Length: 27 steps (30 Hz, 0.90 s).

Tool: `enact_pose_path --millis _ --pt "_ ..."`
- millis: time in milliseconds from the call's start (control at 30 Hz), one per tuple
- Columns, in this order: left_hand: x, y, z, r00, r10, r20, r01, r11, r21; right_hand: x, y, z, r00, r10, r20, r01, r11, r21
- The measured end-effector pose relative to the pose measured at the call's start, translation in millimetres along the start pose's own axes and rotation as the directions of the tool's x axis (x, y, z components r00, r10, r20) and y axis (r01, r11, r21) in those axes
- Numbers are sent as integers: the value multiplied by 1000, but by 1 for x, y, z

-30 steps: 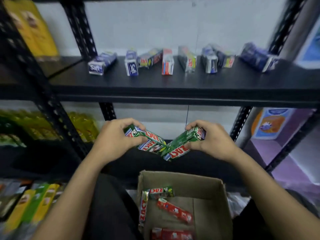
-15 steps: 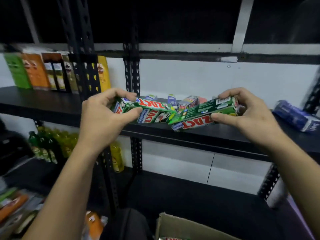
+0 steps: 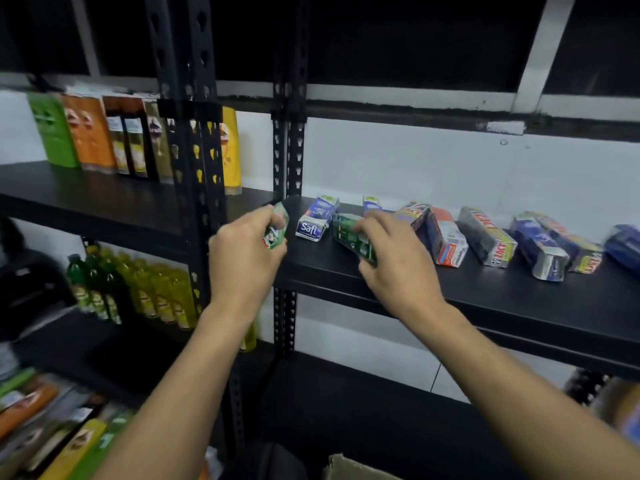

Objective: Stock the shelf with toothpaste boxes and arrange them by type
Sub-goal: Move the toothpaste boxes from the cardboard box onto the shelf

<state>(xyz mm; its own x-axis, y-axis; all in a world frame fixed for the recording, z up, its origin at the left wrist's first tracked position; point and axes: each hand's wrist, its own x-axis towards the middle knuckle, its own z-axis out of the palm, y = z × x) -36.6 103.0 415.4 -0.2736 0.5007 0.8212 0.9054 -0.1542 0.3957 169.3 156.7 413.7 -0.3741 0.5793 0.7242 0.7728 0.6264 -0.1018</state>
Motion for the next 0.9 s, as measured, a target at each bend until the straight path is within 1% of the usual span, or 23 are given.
enact_pose_path --millis 100,200,233,333,400,500,567,633,700,800,900 --pt "5 -17 22 988 -11 154 7 1000 26 7 2 18 995 -32 98 46 989 -139" --pt "21 -28 34 959 -28 283 38 999 -30 19 9 31 972 -42 231 85 980 -178" --pt "27 -32 38 948 -31 318 47 998 -43 22 12 33 967 -41 253 88 980 -177" --pt "45 -41 46 902 -77 425 113 992 -59 31 15 32 969 -39 246 77 986 -149" --pt "55 -46 54 873 -104 477 152 986 -64 38 17 34 969 -3 246 34 992 -123" --pt "71 -52 66 837 -109 536 167 984 -60 52 21 45 966 49 255 -16 991 -130" --pt "80 -56 75 818 -124 561 232 965 -124 59 24 52 964 87 251 -52 989 -142" --pt "83 -59 85 810 -143 568 308 929 -207 60 29 58 973 109 202 -89 990 -106" --pt "81 -63 94 830 -165 533 350 898 -267 56 35 64 981 137 136 -134 990 -30" --pt "76 -67 100 868 -194 457 356 885 -300 54 43 68 985 154 80 -154 988 -7" --pt "75 -67 101 881 -188 433 336 894 -296 54 43 68 979 186 83 -184 982 -32"
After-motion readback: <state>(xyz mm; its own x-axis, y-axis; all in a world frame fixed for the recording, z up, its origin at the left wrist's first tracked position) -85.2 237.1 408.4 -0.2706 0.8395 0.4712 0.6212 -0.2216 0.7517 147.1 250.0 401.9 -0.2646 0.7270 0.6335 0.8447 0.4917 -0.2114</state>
